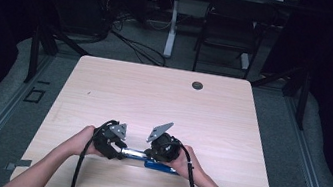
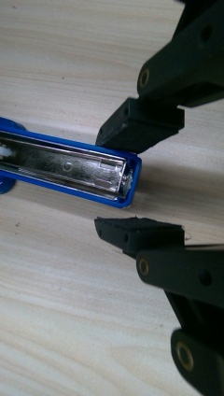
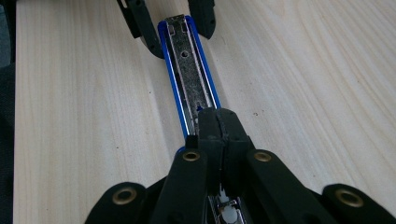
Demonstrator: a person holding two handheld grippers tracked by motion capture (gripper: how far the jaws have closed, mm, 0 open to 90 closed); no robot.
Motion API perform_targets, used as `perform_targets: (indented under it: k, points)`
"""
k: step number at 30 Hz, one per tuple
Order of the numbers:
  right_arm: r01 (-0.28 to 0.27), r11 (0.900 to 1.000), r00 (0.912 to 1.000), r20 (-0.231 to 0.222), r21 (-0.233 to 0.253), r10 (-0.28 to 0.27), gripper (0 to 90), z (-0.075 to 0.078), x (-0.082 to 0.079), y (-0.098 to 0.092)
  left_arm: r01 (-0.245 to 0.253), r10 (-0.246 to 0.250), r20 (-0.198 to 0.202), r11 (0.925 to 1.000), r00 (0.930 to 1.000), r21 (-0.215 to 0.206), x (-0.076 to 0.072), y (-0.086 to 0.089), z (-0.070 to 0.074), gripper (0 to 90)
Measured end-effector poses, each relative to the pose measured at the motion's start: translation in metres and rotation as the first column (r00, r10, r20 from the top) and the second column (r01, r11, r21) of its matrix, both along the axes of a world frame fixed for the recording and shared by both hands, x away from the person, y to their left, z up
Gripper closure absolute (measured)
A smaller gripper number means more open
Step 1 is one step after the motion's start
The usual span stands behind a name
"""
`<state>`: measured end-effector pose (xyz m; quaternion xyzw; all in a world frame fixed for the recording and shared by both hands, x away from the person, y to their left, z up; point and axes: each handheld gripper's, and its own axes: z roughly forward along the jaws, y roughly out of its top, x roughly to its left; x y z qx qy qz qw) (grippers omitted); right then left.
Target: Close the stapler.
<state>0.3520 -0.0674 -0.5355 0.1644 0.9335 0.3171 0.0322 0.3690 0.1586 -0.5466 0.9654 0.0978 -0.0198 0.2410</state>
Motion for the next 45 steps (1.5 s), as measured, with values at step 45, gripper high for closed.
perform_targets:
  k: [45]
  points:
    - [-0.008, 0.998, 0.9999, 0.008, 0.057, 0.008, 88.8, 0.010, -0.002, -0.003, 0.051, -0.044, 0.066, 0.9935, 0.9969, -0.102, -0.004, -0.007, 0.048, 62.7]
